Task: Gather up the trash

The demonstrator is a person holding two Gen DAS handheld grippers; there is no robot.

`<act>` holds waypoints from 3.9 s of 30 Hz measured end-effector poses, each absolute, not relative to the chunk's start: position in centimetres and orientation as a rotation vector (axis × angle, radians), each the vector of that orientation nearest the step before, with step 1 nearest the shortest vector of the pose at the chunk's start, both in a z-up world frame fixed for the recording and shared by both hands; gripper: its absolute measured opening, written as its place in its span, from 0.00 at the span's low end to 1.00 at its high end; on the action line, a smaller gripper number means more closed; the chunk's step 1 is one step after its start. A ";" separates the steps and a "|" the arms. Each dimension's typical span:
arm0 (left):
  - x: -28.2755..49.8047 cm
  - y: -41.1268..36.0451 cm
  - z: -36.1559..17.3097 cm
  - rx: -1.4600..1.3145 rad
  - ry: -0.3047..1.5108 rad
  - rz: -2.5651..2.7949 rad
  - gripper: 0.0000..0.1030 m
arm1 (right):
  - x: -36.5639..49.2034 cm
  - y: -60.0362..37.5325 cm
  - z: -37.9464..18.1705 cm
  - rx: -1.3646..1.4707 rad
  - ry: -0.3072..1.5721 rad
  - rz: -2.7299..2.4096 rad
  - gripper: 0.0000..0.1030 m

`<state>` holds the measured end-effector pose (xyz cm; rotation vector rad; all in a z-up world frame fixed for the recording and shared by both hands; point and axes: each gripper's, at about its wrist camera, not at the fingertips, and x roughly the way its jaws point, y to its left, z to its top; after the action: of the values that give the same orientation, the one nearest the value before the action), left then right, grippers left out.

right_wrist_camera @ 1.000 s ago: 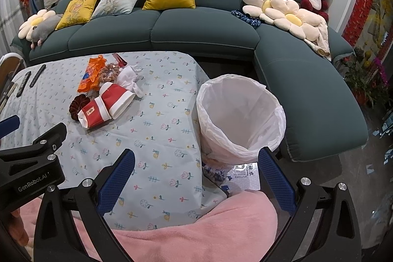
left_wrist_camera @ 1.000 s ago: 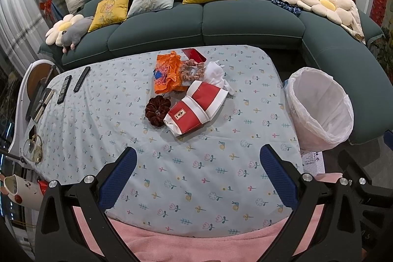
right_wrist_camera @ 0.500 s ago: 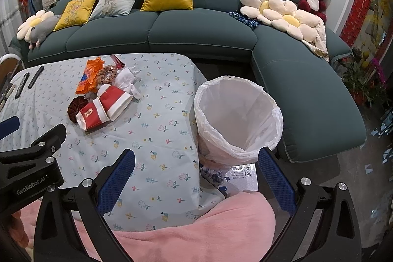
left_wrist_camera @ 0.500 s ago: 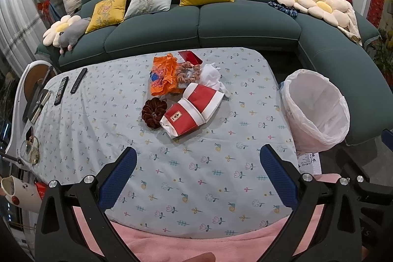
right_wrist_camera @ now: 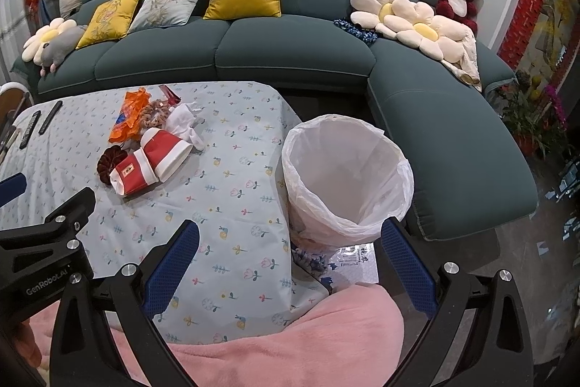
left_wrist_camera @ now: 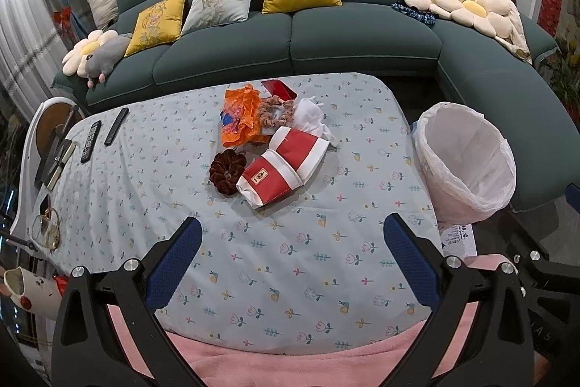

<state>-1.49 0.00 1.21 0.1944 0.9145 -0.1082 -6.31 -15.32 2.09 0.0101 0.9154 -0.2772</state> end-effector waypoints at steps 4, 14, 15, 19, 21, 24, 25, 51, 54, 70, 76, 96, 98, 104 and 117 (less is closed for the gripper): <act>-1.7 0.0 1.4 0.185 0.900 -0.127 0.93 | -6.3 -15.3 2.1 0.009 0.913 -0.280 0.93; -1.7 0.3 0.9 0.170 0.915 -0.146 0.93 | -6.3 -15.2 2.3 0.014 0.901 -0.305 0.93; -1.6 0.5 0.8 0.164 0.918 -0.143 0.93 | -6.3 -15.2 2.3 0.015 0.899 -0.308 0.93; -1.2 1.3 0.6 0.138 0.928 -0.134 0.93 | -6.1 -15.2 2.3 0.012 0.894 -0.320 0.93; -1.0 1.9 0.5 0.120 0.928 -0.137 0.93 | -5.9 -15.1 2.1 0.011 0.892 -0.324 0.93; -0.4 2.9 0.3 0.120 0.915 -0.129 0.93 | -5.3 -14.7 1.8 0.007 0.893 -0.328 0.93; -0.2 3.4 0.2 0.116 0.909 -0.129 0.93 | -5.1 -14.6 1.7 0.006 0.894 -0.328 0.93; 14.8 14.8 -10.2 -0.028 1.070 -0.028 0.93 | 7.5 -5.5 -5.0 0.012 0.949 -0.183 0.93; 16.7 14.9 -11.9 -0.035 1.099 -0.029 0.93 | 9.6 -4.6 -5.6 0.019 0.949 -0.170 0.93; 20.3 16.1 -17.3 -0.229 1.257 -0.084 0.44 | 23.0 -1.0 -10.5 0.088 1.038 -0.118 0.58; 20.0 16.4 -17.5 -0.259 1.259 -0.090 0.17 | 24.9 -0.7 -13.6 0.125 1.119 -0.102 0.29; 16.1 15.9 -6.4 -0.262 1.059 -0.144 0.13 | 21.0 -3.8 -2.2 0.204 0.898 -0.047 0.09; 15.8 15.2 -4.4 -0.257 1.025 -0.162 0.13 | 20.0 -4.6 -0.3 0.211 0.858 -0.051 0.09; 15.6 10.3 1.2 -0.212 0.929 -0.227 0.13 | 17.0 -7.4 4.3 0.225 0.770 -0.074 0.09; 12.0 -1.8 7.1 -0.084 0.832 -0.397 0.13 | 8.9 -16.4 7.0 0.249 0.699 -0.172 0.09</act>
<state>11.99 -1.84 7.11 -0.0835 0.8317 -0.3973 8.89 -16.38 6.98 0.2487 0.6990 -0.1723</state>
